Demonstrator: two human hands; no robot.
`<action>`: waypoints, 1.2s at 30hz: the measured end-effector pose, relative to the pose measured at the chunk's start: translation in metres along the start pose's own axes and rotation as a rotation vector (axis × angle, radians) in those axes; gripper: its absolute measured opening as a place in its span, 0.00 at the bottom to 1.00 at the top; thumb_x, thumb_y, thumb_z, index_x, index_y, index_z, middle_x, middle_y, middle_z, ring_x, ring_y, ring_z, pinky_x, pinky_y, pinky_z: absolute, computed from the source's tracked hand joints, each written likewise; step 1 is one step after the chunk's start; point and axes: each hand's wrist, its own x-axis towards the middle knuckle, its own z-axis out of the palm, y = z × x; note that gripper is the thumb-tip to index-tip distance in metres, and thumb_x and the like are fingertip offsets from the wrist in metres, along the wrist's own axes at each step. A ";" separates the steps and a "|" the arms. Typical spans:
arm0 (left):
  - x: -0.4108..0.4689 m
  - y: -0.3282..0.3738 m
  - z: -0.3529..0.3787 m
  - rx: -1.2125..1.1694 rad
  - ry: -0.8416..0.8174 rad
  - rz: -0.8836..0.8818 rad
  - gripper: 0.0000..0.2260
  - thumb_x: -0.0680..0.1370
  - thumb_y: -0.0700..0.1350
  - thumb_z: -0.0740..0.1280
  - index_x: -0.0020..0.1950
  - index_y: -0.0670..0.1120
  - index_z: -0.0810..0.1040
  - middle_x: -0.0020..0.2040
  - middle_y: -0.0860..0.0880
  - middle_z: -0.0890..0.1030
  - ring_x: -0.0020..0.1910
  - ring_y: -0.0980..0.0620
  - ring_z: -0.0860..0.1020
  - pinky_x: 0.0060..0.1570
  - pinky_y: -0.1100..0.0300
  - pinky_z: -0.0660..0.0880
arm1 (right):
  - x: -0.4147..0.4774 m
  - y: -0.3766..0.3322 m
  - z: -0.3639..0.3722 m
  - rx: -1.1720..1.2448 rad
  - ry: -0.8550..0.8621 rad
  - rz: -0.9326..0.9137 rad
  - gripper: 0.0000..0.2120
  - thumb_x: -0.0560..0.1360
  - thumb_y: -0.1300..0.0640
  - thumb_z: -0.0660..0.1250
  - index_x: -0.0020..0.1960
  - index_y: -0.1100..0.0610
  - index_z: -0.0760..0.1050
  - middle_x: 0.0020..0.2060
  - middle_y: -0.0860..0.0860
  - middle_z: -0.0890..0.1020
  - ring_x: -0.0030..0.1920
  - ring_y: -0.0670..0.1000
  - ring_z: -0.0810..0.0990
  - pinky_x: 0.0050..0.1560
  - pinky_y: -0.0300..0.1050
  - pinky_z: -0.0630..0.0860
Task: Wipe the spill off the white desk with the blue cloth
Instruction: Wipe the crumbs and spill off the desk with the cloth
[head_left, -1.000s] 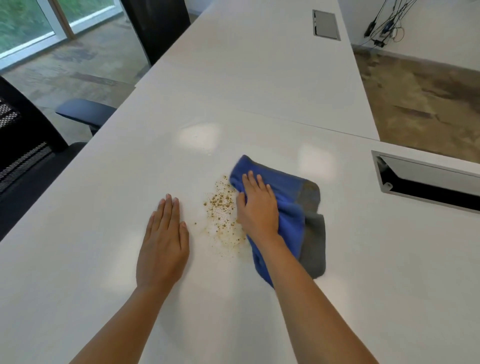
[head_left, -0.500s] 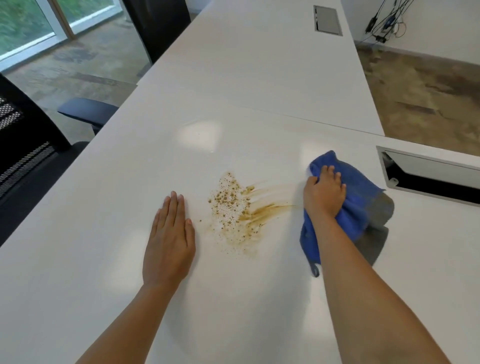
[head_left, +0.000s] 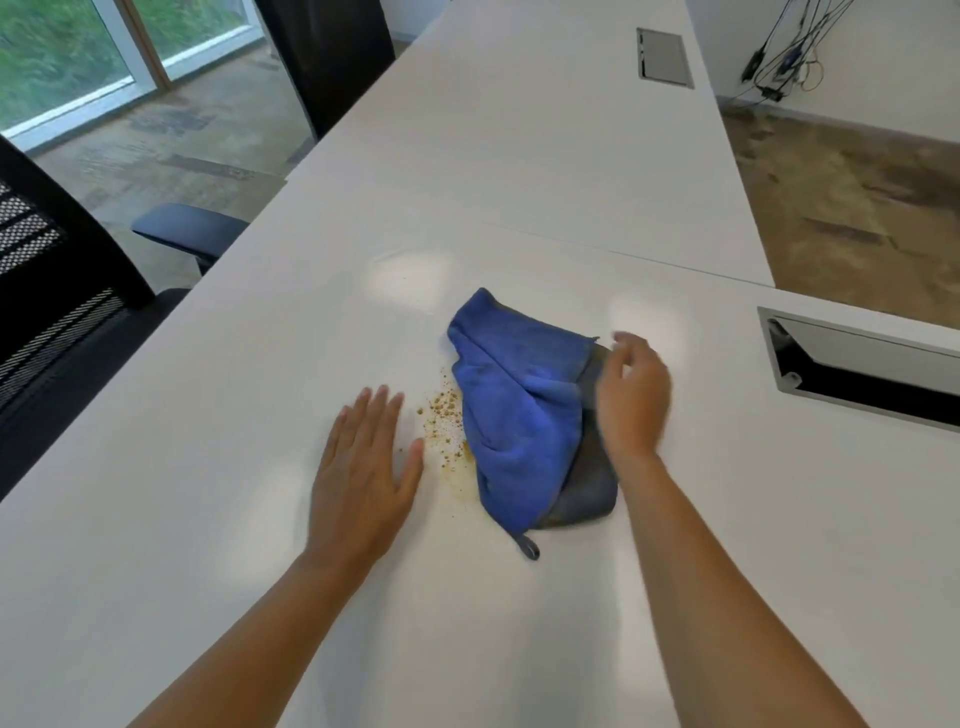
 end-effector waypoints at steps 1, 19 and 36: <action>0.009 0.013 0.002 -0.015 -0.005 0.036 0.28 0.77 0.58 0.51 0.72 0.42 0.64 0.71 0.43 0.68 0.72 0.47 0.63 0.72 0.58 0.51 | 0.001 0.019 -0.010 -0.077 0.029 -0.010 0.15 0.78 0.59 0.55 0.60 0.59 0.76 0.56 0.58 0.81 0.58 0.59 0.76 0.58 0.50 0.72; 0.119 0.129 0.098 0.115 -0.215 0.052 0.31 0.78 0.61 0.49 0.76 0.48 0.49 0.76 0.39 0.39 0.74 0.40 0.37 0.71 0.43 0.37 | -0.004 0.061 -0.013 -0.322 -0.096 -0.130 0.18 0.80 0.60 0.54 0.70 0.61 0.66 0.70 0.57 0.69 0.72 0.56 0.64 0.73 0.51 0.62; 0.154 -0.094 0.009 0.137 0.047 -0.451 0.23 0.78 0.52 0.51 0.73 0.47 0.61 0.74 0.38 0.59 0.73 0.41 0.55 0.72 0.44 0.47 | -0.006 0.062 -0.013 -0.432 -0.145 -0.145 0.21 0.81 0.60 0.50 0.72 0.63 0.63 0.73 0.57 0.65 0.74 0.54 0.60 0.75 0.47 0.54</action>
